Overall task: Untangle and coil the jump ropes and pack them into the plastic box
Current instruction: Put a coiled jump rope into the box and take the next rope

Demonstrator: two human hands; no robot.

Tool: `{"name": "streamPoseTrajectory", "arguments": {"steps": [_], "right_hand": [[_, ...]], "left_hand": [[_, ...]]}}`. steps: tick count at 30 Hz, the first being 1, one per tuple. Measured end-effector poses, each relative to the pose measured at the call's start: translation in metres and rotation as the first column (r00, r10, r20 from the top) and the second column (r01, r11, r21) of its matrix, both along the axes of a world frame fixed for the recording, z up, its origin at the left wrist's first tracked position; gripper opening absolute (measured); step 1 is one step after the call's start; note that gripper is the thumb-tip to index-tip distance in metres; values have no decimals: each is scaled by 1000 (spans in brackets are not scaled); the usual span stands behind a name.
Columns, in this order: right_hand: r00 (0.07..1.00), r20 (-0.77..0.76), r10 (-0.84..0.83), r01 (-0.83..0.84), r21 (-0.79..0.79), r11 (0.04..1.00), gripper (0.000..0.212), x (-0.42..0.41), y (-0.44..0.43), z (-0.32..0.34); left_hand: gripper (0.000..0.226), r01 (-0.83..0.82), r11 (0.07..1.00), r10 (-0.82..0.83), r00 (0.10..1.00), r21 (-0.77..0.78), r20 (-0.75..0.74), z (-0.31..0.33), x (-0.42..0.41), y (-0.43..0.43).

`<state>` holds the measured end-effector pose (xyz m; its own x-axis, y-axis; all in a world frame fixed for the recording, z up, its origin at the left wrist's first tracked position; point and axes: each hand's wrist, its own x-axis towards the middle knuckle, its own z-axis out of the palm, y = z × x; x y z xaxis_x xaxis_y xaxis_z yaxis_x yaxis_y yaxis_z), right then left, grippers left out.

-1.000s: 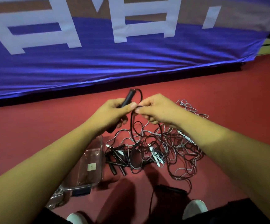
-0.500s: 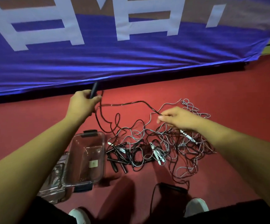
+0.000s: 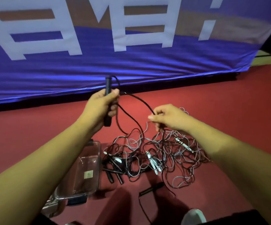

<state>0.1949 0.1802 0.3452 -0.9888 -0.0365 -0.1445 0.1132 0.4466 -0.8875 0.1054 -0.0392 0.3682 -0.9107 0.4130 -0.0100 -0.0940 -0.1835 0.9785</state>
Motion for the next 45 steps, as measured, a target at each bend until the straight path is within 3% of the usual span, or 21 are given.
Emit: {"name": "streamPoseTrajectory", "arguments": {"steps": [2,4,8,11,14,18,20,24,28,31,32,35,39,42,45], "right_hand": [[996,88,23,-32,105,994,22,5,20,-17],[995,102,12,-29,169,985,19,12,32,-30],[988,-41,-152,151,-34,988,18,8,23,-23],[992,-84,-94,85,-107,991,17,0,-2,-1],[993,-121,-1,-9,-82,997,19,-6,-26,17],[985,-170,-30,1,-168,986,21,-11,-41,35],[984,-175,-19,-15,-190,982,22,-10,-43,36],[994,-104,29,-47,-174,984,22,-3,-40,22],[996,73,59,-67,112,991,22,10,-18,-8],[995,101,-16,7,91,996,21,24,-4,-25],[996,67,-58,56,38,998,21,26,-3,-23],[997,17,-69,70,-89,994,20,22,-9,-3],[998,-59,39,-36,42,998,18,16,-38,30],[992,-119,34,-33,4,999,19,12,-48,47],[995,-96,4,-10,-57,998,24,11,-42,49]], "left_hand": [[22,-115,990,112,993,83,31,8,-11,-9],[18,-203,979,203,979,35,1,11,-20,-21],[7,-242,945,208,964,-221,-165,8,-21,-33],[3,-109,973,73,981,-203,-177,13,-9,-28],[15,46,976,-87,978,-211,-188,13,7,-18],[19,227,921,-283,948,-315,-144,7,22,-17],[12,245,918,-298,945,-311,-135,4,23,-21],[15,42,984,-66,989,-173,-136,5,17,-28],[16,-121,991,123,992,60,-41,15,7,-32],[1,-205,974,194,974,-94,-119,15,0,-41],[8,-217,962,192,969,-168,-152,14,0,-43],[20,-138,971,107,981,-196,-160,13,9,-39],[15,115,970,-152,975,-214,-163,16,31,-20],[17,272,901,-341,926,-339,-163,16,38,-17],[9,227,906,-312,929,-357,-200,15,35,-17]]}}
